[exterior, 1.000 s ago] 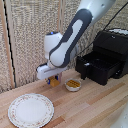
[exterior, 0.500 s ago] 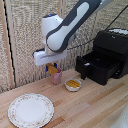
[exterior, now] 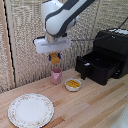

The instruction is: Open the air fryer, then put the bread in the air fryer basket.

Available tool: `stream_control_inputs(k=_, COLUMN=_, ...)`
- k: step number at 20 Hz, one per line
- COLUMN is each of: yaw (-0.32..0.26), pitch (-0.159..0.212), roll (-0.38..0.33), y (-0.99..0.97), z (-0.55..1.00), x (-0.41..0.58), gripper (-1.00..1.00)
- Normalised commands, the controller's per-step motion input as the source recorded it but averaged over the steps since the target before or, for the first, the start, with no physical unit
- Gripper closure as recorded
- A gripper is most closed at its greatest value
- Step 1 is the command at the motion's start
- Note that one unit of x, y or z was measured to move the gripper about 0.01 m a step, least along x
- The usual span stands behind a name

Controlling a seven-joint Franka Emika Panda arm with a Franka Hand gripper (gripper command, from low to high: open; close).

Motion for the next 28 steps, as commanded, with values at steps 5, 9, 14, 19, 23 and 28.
stream_control_inputs(k=5, yaw=-0.186, pitch=0.052, roll=0.0, y=-0.63, z=0.49, x=0.147, gripper=1.0)
stream_control_inputs(k=9, yaw=-0.166, pitch=0.003, roll=0.0, y=-0.72, z=0.3, x=0.083, gripper=1.0)
stream_control_inputs(k=14, yaw=-0.165, pitch=-0.026, roll=0.0, y=-0.75, z=0.05, x=0.046, gripper=1.0)
stream_control_inputs(k=19, yaw=-0.15, pitch=-0.057, roll=0.002, y=-0.78, z=0.0, x=0.091, gripper=1.0)
stream_control_inputs(k=23, yaw=-0.147, pitch=-0.057, roll=0.0, y=-0.79, z=0.0, x=0.094, gripper=1.0)
stream_control_inputs(k=28, yaw=-0.124, pitch=-0.052, roll=0.005, y=-0.84, z=0.0, x=0.103, gripper=1.0)
